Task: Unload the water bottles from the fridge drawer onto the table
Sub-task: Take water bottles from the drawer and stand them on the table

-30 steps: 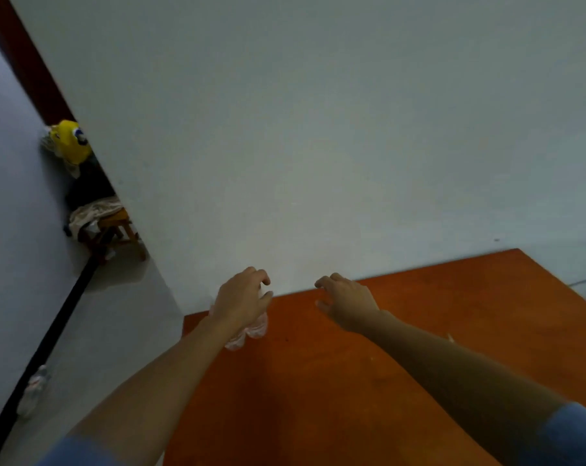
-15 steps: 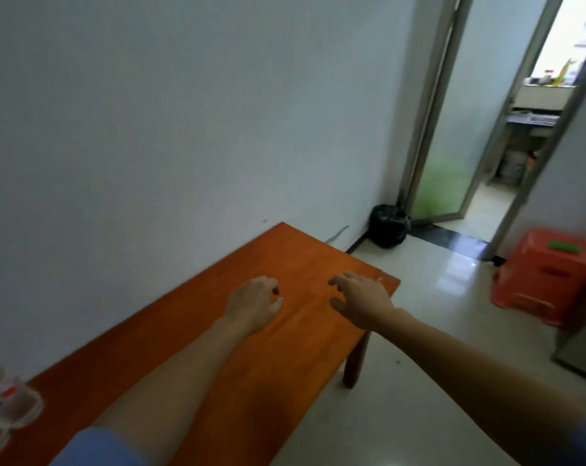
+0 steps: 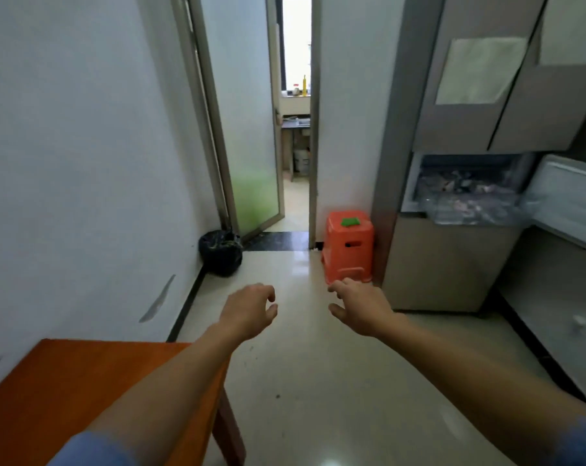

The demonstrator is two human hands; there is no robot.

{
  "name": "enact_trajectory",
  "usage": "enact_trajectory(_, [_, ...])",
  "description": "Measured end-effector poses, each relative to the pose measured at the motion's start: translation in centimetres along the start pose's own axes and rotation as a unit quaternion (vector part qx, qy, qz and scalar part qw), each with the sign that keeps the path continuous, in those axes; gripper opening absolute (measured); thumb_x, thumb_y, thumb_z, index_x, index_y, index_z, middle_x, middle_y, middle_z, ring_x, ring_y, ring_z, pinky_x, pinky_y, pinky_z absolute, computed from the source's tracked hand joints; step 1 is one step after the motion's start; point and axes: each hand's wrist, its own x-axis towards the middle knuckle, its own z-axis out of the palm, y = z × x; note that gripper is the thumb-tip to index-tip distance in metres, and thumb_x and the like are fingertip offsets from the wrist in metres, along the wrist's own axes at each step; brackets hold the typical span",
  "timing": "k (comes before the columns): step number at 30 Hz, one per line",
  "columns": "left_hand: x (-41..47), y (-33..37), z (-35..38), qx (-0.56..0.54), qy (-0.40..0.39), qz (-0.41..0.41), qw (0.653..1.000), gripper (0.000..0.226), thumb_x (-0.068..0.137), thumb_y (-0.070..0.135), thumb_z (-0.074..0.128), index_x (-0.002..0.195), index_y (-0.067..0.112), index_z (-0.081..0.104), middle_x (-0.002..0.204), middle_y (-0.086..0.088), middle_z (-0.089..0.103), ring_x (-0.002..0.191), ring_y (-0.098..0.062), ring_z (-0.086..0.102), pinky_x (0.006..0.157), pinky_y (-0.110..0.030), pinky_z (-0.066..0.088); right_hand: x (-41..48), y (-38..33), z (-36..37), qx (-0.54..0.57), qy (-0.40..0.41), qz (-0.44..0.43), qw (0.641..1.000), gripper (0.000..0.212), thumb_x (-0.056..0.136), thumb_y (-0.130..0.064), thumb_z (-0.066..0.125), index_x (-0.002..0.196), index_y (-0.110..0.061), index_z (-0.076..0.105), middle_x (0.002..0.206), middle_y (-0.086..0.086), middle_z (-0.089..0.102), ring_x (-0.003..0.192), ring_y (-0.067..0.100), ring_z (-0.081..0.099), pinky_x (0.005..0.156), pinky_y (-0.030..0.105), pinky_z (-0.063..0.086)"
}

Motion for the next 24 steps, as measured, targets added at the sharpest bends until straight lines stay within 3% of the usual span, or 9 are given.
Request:
enact_trajectory(6, [14.5,9.3,4.5,-0.022,-0.028,0.123,0.992,0.015,0.087,0.039,0.058,0.094,0.027,0.061,0.091,0.005,0.063,0.077,-0.015,0.055,0.063,-0.029,0.042,1.3,13.3,-3.4,-0.017,0.020,0.156,0.987,0.039,0.090,-0.044,0.052,0.125,-0.028,0.051,0.118,-0.001,0.059,0.104,0.023,0.059,0.081,0.033,0.046])
enact_trajectory(11, [22.9,18.1,9.3,-0.038,-0.072,0.219,0.972,0.011,0.086,0.038,0.058,0.090,0.027,0.059,0.092,0.005,0.062,0.078,-0.014,0.058,0.073,-0.035,0.055,1.3,23.6,-4.3,-0.014,0.024,0.239,0.971,0.042,0.092,-0.045,0.051,0.130,-0.027,0.048,0.124,-0.001,0.057,0.110,0.022,0.057,0.088,0.037,0.048])
enact_trajectory(15, [30.1,25.8,12.5,-0.044,-0.088,0.274,0.957,0.010,0.086,0.033,0.056,0.090,0.024,0.060,0.092,0.004,0.061,0.082,-0.016,0.059,0.073,-0.038,0.053,3.0,33.4,-5.0,-0.015,0.032,0.266,0.963,0.042,0.093,-0.046,0.050,0.130,-0.027,0.048,0.123,-0.001,0.057,0.108,0.022,0.058,0.085,0.036,0.047])
enact_trajectory(24, [44.8,40.0,15.8,-0.050,-0.080,0.276,0.956,0.018,0.086,0.030,0.055,0.098,0.018,0.062,0.100,-0.002,0.064,0.091,-0.023,0.061,0.073,-0.036,0.051,9.3,53.7,-10.0,-0.015,0.073,0.283,0.956,0.040,0.091,-0.045,0.053,0.127,-0.027,0.051,0.116,-0.003,0.061,0.100,0.020,0.061,0.080,0.035,0.049])
